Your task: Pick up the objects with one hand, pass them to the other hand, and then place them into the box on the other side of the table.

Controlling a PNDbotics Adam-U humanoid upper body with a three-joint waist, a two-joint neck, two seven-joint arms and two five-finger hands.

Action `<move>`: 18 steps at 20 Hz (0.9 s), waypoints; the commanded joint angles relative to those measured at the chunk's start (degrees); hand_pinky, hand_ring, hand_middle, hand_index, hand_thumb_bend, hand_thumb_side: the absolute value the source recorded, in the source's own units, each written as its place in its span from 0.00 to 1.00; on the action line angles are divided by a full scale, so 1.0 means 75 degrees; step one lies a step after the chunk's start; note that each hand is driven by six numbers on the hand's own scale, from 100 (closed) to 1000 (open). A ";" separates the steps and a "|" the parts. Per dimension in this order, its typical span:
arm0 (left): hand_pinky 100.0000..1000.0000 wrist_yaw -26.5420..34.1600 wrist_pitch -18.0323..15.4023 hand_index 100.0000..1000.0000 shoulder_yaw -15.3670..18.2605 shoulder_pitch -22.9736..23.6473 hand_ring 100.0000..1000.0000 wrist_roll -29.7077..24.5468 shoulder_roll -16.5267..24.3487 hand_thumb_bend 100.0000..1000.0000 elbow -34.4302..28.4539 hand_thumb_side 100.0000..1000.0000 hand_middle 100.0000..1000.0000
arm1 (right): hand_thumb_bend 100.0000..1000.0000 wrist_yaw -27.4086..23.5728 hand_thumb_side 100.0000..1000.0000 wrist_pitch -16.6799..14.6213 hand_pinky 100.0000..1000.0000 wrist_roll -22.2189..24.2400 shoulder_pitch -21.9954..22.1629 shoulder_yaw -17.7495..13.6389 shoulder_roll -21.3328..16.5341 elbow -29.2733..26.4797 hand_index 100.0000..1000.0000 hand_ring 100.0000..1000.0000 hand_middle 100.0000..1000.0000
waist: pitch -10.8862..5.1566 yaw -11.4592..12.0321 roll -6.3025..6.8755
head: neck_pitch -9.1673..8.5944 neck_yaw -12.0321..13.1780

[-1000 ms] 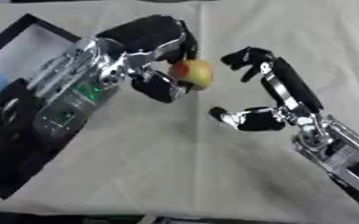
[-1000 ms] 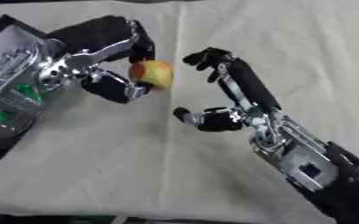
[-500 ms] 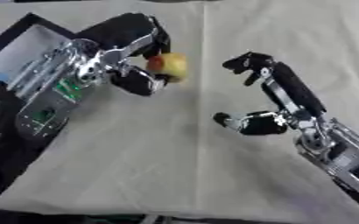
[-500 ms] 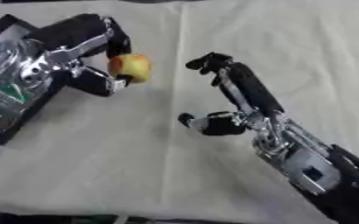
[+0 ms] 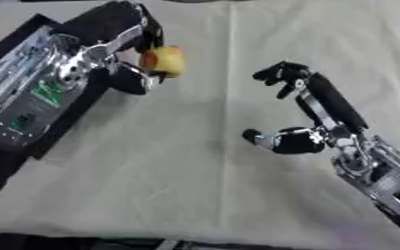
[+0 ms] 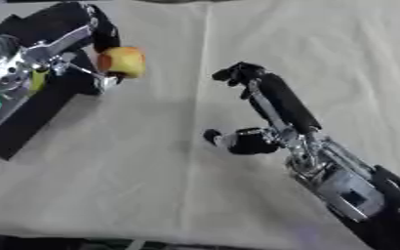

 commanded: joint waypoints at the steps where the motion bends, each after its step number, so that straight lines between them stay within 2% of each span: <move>1: 0.63 0.0045 0.0032 0.37 0.0289 -0.0054 0.49 0.0176 0.0420 0.12 -0.0079 0.00 0.35 | 0.60 0.0032 0.01 -0.0014 0.53 -0.0006 -0.0040 -0.0092 -0.0176 -0.0156 0.76 0.70 0.68 | -0.0256 0.0013 0.0048 | 0.0041 0.0069; 11: 0.64 0.0287 0.0116 0.37 0.0775 0.0203 0.48 0.0485 0.0941 0.08 -0.0175 0.00 0.34 | 0.60 0.0104 0.01 -0.0129 0.53 0.0085 -0.0035 -0.0105 -0.0181 -0.0156 0.76 0.70 0.68 | -0.0222 0.0006 0.0009 | 0.0041 0.0190; 18: 0.64 0.0358 0.0215 0.37 0.0977 0.0389 0.49 0.0638 0.1268 0.11 -0.0035 0.00 0.34 | 0.60 0.0068 0.01 -0.0214 0.53 0.0066 -0.0033 -0.0105 -0.0198 -0.0156 0.75 0.70 0.67 | -0.0208 -0.0015 -0.0004 | 0.0038 0.0266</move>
